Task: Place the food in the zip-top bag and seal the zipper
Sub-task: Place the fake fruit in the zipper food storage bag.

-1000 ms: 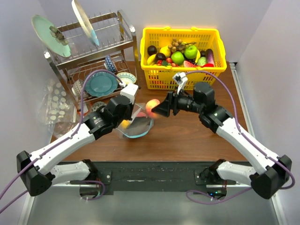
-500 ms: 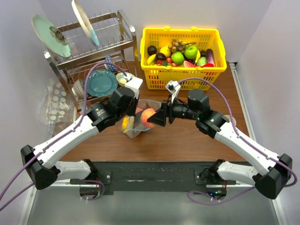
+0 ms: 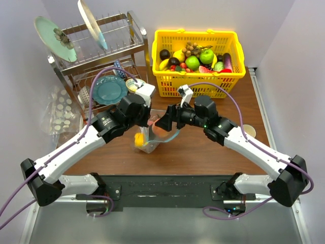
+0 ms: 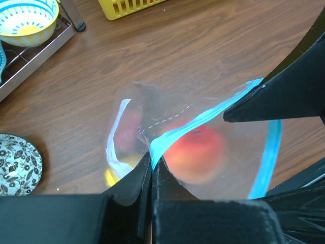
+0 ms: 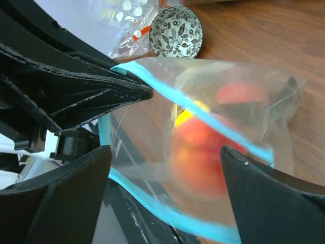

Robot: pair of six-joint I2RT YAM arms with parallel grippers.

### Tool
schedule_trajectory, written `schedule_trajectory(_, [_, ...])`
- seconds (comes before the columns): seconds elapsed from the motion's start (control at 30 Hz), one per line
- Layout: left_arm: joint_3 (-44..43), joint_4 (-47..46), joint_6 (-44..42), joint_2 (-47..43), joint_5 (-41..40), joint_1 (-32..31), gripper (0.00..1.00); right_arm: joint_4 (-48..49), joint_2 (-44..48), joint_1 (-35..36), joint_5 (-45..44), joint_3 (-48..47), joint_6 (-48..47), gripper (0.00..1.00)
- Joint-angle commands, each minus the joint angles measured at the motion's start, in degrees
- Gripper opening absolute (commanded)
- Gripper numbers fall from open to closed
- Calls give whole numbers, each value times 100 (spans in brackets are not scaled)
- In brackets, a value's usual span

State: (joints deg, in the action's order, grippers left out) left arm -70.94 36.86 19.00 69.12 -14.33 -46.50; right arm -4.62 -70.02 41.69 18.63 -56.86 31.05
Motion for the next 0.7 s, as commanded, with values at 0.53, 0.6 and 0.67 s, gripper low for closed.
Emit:
schedule_trajectory(0.53, [940, -1321, -617, -865, -1247, 36, 0, -1080, 1123, 14, -1730, -867, 122, 99])
schedule_trajectory(0.6, [1194, -1575, -714, -996, -1283, 27, 0, -1522, 789, 14, -2108, -1238, 33, 98])
schedule_trajectory(0.67, [1319, -1682, -810, -1067, -1283, 27, 0, -2006, 482, 14, -2381, -1678, -116, 98])
